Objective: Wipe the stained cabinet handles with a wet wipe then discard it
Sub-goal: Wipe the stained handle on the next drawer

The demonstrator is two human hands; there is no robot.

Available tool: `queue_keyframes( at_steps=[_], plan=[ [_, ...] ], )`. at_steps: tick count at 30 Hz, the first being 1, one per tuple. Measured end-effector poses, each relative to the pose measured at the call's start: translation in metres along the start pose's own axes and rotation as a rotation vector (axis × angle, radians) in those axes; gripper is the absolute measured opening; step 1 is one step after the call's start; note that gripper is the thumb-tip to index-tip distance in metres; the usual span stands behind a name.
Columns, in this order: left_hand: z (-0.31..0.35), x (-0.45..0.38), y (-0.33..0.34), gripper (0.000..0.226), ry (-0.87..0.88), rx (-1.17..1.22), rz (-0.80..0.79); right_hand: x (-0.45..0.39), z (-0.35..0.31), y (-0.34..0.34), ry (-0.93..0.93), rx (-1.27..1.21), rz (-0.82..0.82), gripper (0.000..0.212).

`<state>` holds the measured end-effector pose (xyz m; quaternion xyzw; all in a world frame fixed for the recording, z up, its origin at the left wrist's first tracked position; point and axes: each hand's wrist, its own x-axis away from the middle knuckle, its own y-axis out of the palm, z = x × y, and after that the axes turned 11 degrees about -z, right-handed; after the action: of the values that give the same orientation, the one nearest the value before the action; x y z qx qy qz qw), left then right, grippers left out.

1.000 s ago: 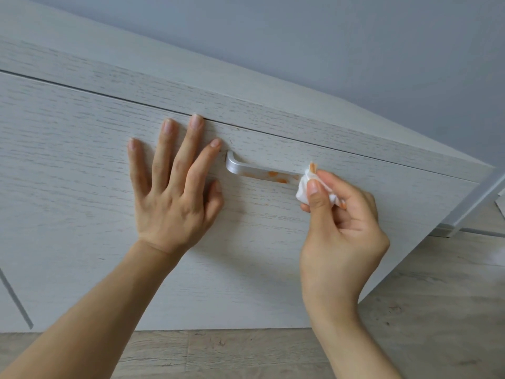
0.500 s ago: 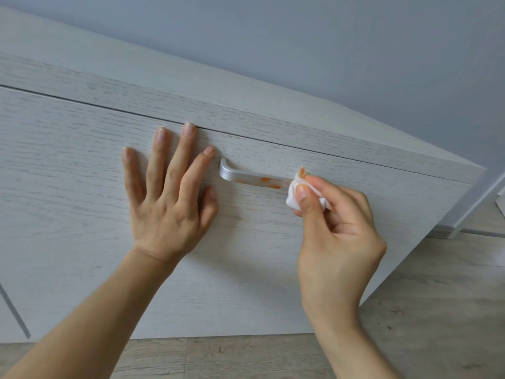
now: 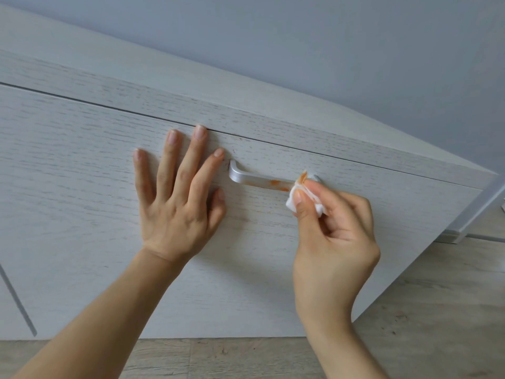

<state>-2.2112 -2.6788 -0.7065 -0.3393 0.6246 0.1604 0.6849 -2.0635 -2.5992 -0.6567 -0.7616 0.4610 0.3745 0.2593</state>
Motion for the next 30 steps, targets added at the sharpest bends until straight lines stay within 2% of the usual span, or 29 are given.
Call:
queue_keyframes(
  at_steps=[6, 11, 14, 18, 21, 26, 30],
  plan=[
    [-0.001, 0.0, -0.001, 0.049, 0.005, 0.011, -0.01, -0.001, 0.005, -0.007, -0.021, 0.044, 0.004, 0.021],
    [0.0, 0.0, 0.0, 0.046, -0.001, 0.0, -0.004, 0.0, 0.002, 0.004, -0.113, 0.134, -0.028, 0.017],
    [-0.001, 0.0, -0.001, 0.047, 0.005, 0.001, -0.006, 0.0, 0.002, 0.006, -0.089, 0.106, 0.023, 0.017],
    [-0.001, 0.001, 0.0, 0.048, 0.006, 0.001, -0.005, 0.002, 0.002, 0.003, -0.085, 0.095, -0.019, 0.017],
    [-0.002, 0.0, -0.001, 0.048, 0.018, 0.004, -0.005, 0.0, 0.006, -0.004, -0.055, 0.091, 0.01, 0.014],
    [-0.001, 0.002, -0.001, 0.049, 0.019, -0.002, -0.003, 0.003, 0.001, 0.01, -0.143, 0.138, -0.027, 0.013],
    [-0.002, 0.0, -0.001, 0.049, 0.021, 0.003, -0.008, 0.002, 0.002, 0.009, -0.118, 0.118, 0.031, 0.014]
  ],
)
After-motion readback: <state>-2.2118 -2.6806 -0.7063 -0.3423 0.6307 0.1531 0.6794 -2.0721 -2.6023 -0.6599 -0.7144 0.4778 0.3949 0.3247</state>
